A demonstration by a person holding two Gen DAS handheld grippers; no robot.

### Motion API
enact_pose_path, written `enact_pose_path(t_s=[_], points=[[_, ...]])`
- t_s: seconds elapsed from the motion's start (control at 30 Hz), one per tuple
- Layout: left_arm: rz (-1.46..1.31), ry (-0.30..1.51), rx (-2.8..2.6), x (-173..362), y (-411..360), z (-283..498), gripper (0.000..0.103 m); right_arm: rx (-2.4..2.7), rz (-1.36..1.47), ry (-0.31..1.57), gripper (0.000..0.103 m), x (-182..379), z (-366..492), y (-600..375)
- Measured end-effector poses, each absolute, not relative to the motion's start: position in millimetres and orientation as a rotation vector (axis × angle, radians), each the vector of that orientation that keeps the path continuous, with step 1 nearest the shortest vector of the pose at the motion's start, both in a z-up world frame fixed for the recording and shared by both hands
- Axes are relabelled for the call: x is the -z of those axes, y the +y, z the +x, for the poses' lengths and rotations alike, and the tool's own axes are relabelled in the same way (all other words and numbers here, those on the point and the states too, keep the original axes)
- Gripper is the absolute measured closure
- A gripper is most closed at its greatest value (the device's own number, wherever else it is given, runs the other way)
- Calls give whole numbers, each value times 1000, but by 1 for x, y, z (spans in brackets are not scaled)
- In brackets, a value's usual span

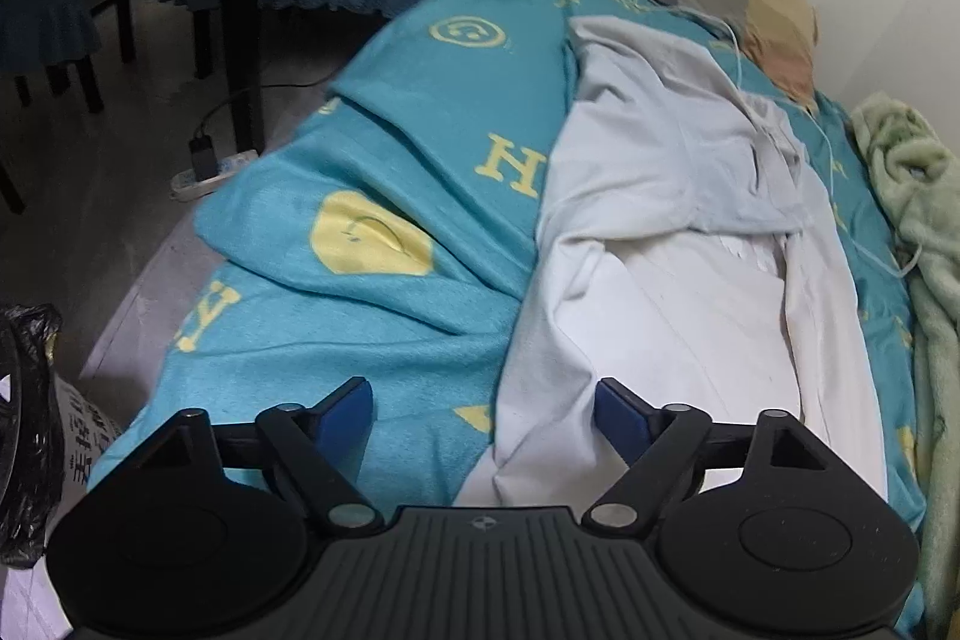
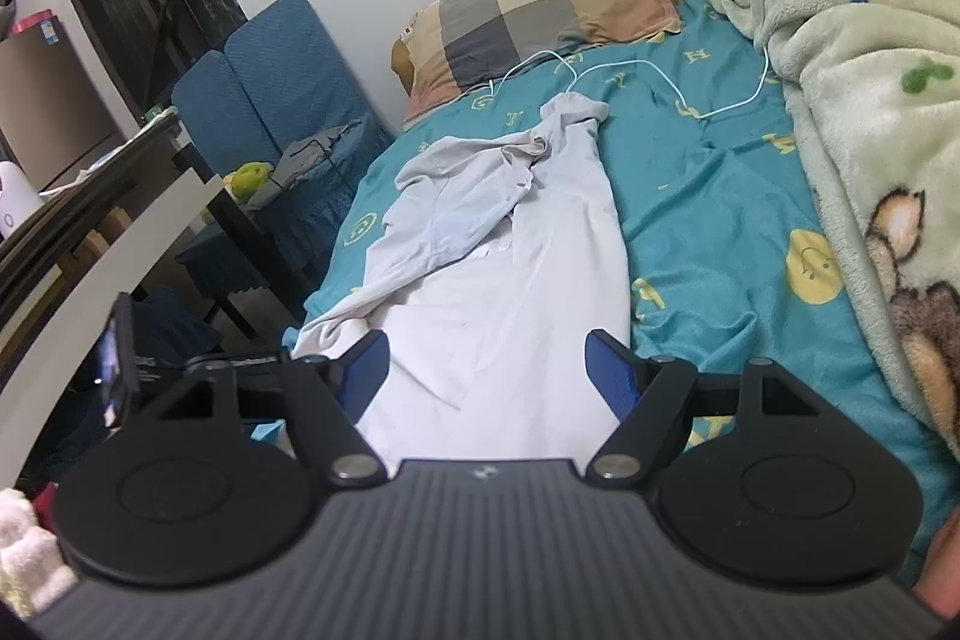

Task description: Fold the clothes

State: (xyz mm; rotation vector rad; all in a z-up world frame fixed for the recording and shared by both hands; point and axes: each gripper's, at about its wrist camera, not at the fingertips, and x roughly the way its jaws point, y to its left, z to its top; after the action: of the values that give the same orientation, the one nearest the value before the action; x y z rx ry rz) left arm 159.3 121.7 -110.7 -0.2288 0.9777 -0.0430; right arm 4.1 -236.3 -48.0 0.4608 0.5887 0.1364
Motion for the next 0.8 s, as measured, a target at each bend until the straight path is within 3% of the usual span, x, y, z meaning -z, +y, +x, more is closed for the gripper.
enact_pose_path(t_s=[0.1, 0.17, 0.23, 0.5, 0.63, 0.8], points=[[-194, 990, 98, 115, 112, 159, 47, -149, 464, 593, 29, 48, 6, -235], [-172, 976, 129, 114, 106, 155, 88, -152, 468, 592, 29, 48, 5, -235], [-99, 933, 144, 105, 93, 147, 95, -154, 472, 592, 29, 48, 5, -236], [274, 770, 357, 72, -15, 98, 98, 3, 561, 581, 29, 54, 1, -261], [349, 823, 428, 95, -55, 96, 95, 43, 633, 604, 29, 64, 2, -277], [342, 891, 487, 104, -44, 102, 75, 41, 649, 629, 29, 70, 5, -282]])
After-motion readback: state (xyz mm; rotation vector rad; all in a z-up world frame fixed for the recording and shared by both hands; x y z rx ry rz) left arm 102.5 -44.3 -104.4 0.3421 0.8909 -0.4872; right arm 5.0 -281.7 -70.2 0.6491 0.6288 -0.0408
